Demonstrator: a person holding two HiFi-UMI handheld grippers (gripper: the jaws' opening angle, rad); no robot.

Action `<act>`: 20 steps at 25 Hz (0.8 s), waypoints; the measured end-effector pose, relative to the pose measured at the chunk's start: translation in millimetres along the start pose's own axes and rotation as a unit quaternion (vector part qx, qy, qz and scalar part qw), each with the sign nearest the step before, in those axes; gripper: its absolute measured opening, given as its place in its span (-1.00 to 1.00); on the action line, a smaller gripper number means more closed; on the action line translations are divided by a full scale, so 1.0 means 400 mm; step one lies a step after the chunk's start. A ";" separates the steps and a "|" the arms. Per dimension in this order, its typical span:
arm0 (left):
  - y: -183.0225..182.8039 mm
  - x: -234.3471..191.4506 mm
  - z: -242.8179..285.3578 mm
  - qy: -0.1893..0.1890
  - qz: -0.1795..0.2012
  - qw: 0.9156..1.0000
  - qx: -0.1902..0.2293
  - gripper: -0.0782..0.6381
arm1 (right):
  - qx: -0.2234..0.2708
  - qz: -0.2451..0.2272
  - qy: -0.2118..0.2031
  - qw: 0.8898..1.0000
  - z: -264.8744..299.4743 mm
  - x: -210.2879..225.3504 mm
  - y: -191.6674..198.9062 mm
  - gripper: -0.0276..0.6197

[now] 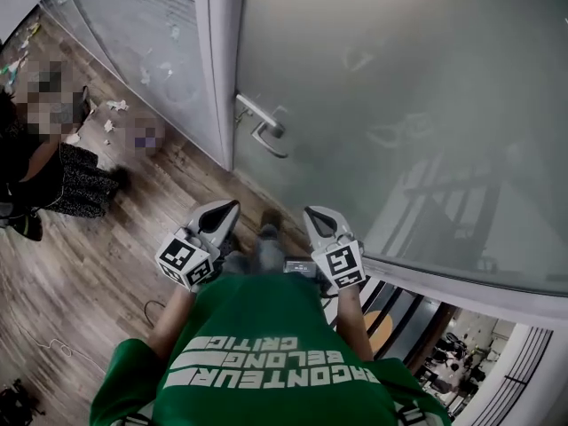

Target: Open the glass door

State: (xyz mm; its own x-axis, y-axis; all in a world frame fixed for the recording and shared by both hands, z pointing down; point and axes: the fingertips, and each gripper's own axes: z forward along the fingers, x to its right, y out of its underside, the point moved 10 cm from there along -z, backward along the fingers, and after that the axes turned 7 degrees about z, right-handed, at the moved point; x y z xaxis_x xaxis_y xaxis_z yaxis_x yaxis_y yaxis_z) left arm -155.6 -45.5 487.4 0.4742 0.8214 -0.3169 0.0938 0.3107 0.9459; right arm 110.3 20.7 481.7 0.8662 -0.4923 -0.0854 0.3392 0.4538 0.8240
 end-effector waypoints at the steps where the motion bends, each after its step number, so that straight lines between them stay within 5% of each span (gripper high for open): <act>1: -0.001 0.002 0.009 0.002 -0.003 1.000 0.004 -0.73 | 0.000 -0.003 -0.005 1.000 0.015 0.013 -0.003 -0.93; 20: 0.014 -0.092 0.194 -0.012 -0.012 0.998 -0.055 -0.73 | -0.087 -0.050 0.010 0.995 0.284 0.096 -0.064 -0.78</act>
State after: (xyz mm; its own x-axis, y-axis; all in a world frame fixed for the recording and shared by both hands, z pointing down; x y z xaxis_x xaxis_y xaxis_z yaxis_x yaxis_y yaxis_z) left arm -104.5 -111.1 509.7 0.4948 0.8013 -0.3363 0.0092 0.3822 0.9240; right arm 93.0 -94.1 520.8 0.8315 -0.5274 -0.1745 0.4809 0.5260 0.7015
